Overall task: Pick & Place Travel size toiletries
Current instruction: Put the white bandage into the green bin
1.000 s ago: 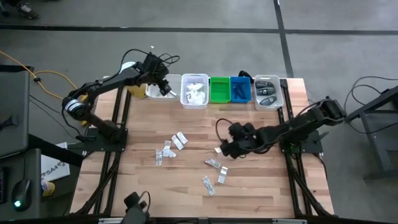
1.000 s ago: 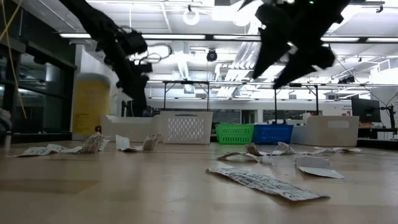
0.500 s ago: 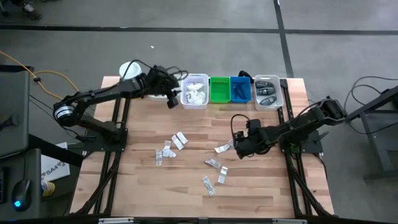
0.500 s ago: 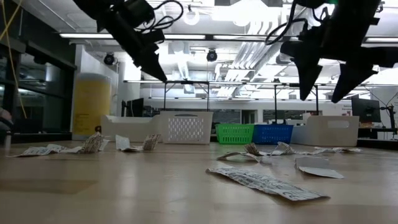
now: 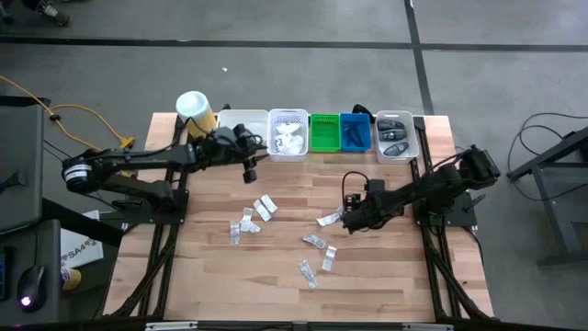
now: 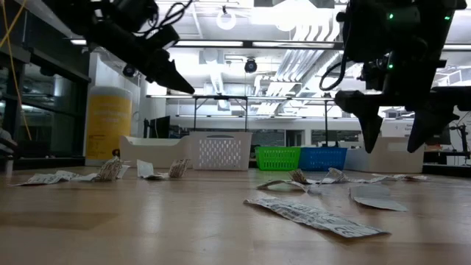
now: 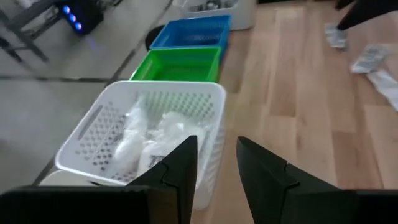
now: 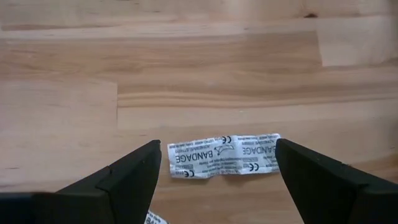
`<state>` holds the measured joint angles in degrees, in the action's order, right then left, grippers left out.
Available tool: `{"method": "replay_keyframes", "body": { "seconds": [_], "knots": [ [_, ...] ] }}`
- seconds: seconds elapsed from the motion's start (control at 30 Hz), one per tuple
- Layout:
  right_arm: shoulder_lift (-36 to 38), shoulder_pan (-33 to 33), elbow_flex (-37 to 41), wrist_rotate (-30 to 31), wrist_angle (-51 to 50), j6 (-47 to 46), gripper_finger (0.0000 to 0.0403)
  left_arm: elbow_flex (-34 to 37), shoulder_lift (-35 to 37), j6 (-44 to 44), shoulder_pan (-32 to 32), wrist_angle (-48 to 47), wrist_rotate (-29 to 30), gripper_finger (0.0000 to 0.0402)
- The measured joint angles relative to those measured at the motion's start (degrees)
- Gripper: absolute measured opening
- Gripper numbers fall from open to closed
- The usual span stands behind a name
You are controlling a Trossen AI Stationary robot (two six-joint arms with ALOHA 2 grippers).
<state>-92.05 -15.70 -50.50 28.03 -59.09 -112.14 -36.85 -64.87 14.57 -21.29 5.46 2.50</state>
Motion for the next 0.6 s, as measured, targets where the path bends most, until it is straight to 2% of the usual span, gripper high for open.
{"method": "replay_keyframes", "body": {
  "seconds": [0.2,0.4,0.6],
  "knots": [
    [-3.39,1.28,-0.02,-2.39,0.93,-0.32,0.0309,6.02,3.75,0.13,2.9,6.5,0.16,0.011],
    [-6.21,2.13,-0.02,-4.98,2.79,-0.33,0.0309,10.31,7.57,-3.81,3.03,9.02,-0.15,0.011],
    [-8.36,3.02,-0.12,-6.48,2.93,-0.33,0.0308,11.15,9.45,-2.76,2.97,9.71,-0.54,0.011]
  ]
}}
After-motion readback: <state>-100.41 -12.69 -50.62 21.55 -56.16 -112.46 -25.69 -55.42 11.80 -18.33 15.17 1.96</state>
